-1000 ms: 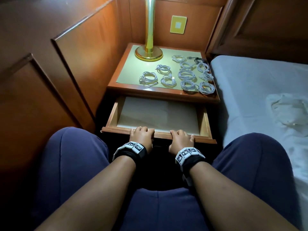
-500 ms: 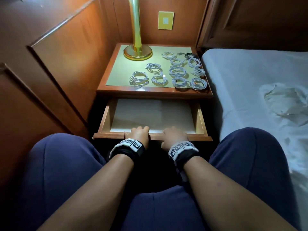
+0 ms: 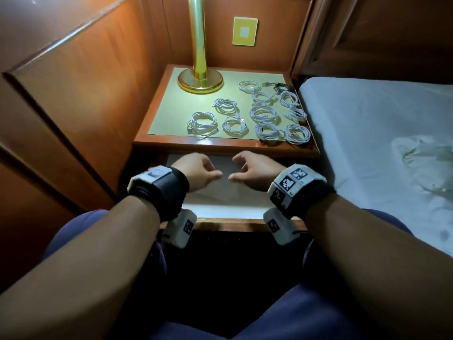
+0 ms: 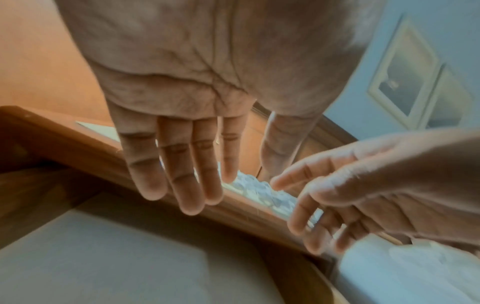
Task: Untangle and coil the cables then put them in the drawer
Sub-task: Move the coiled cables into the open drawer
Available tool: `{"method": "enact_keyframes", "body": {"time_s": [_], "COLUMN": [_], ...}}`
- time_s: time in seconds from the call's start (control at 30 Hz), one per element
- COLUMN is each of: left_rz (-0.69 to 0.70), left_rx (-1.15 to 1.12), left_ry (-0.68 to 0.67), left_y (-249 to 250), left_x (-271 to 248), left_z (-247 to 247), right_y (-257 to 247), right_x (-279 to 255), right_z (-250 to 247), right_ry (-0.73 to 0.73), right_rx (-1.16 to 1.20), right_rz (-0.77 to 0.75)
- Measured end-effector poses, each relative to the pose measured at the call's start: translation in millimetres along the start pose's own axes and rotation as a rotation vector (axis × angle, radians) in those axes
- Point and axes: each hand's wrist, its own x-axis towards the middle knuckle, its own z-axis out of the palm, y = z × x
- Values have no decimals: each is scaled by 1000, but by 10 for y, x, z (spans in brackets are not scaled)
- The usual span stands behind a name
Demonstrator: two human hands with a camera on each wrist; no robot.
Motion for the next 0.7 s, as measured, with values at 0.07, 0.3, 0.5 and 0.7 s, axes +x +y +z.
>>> {"method": "enact_keyframes", "body": {"time_s": [0.07, 0.3, 0.5, 0.7], "left_rz": [-23, -172, -128, -121], "left_rx": [-93, -12, 188, 322], "left_ry": [94, 220, 254, 104], "left_y": [-50, -220, -256, -349], "left_x": [185, 879, 1231, 1336], "left_z": [-157, -306, -195, -286], "right_y": [3, -8, 109, 171], "right_x": [161, 882, 1277, 1470], "right_z": [-161, -331, -169, -112], "right_ry": [16, 24, 49, 38], "right_rx": [1, -12, -103, -178], "right_rz": [-4, 55, 43, 45]}}
